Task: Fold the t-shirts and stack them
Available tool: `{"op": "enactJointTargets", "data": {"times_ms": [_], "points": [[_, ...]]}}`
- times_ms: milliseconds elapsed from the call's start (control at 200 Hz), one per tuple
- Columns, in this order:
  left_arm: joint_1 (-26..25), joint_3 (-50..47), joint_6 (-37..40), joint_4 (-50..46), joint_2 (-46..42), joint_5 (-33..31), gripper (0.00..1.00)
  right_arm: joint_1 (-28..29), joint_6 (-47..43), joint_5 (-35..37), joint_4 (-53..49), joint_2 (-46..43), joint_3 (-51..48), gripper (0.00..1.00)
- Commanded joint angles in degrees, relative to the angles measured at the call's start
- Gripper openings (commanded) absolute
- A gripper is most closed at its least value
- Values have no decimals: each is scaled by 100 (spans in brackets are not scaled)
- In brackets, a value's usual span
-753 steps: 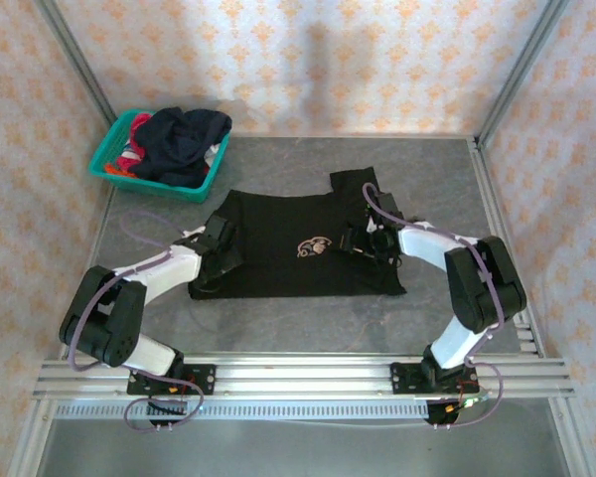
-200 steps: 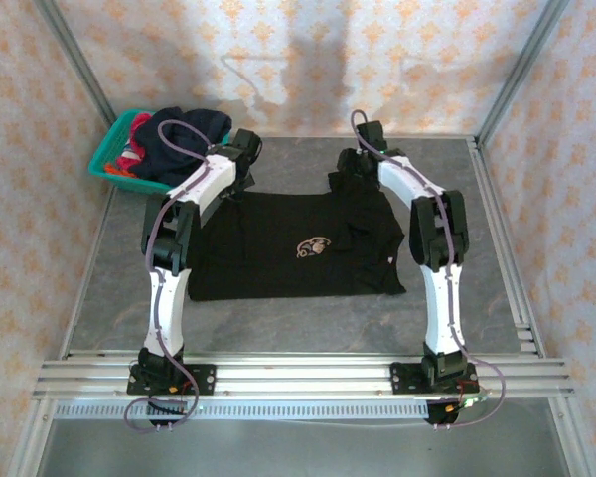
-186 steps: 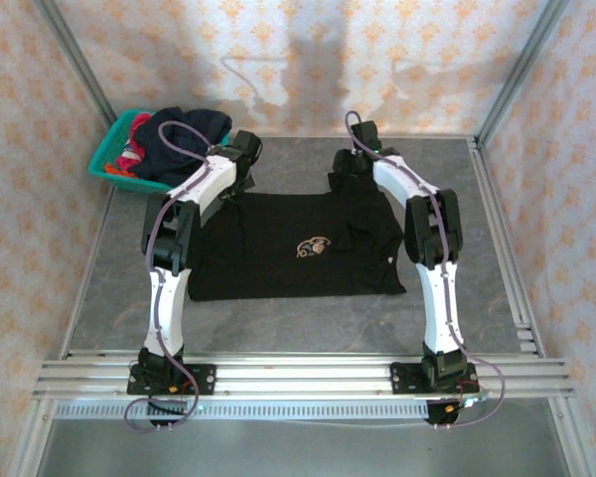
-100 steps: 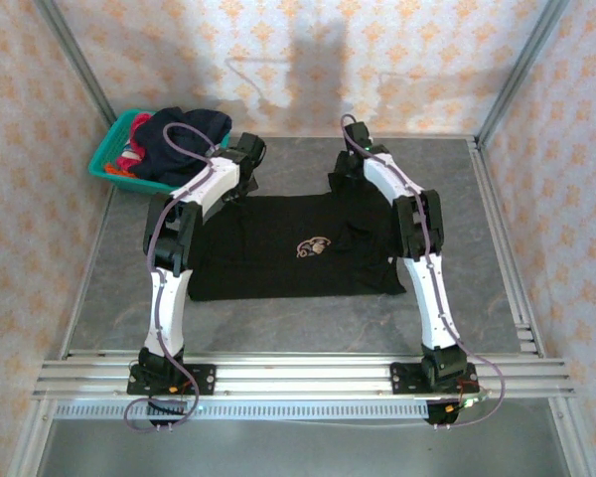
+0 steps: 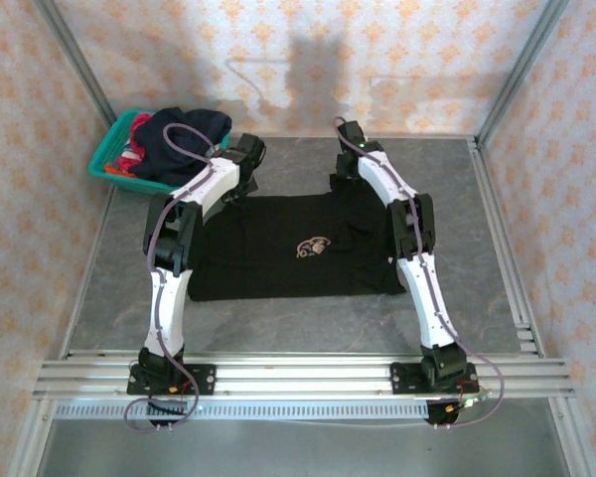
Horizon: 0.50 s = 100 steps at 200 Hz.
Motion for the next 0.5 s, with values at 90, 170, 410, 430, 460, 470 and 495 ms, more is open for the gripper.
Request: {"op": "enactJointTargets", "data": {"times_ms": [90, 170, 410, 430, 460, 470, 495], "points": [[-72, -179, 60, 18, -227, -50, 0, 87, -333, 320, -760, 353, 134, 22], [-64, -180, 68, 11, -227, -58, 0, 93, -241, 237, -720, 341, 156, 8], [-67, -176, 112, 52, -266, -96, 0, 88, -79, 64, -539, -4, 173, 0], [-67, -173, 120, 66, -277, -100, 0, 94, -66, 51, -513, -65, 169, 0], [-72, -169, 136, 84, -301, -96, 0, 91, -64, 33, -483, -164, 160, 0], [-72, -168, 142, 88, -311, -98, 0, 90, -61, 26, -472, -196, 155, 0], [-68, -164, 154, 105, -335, -92, 0, 90, -57, 24, -454, -278, 139, 0]]}}
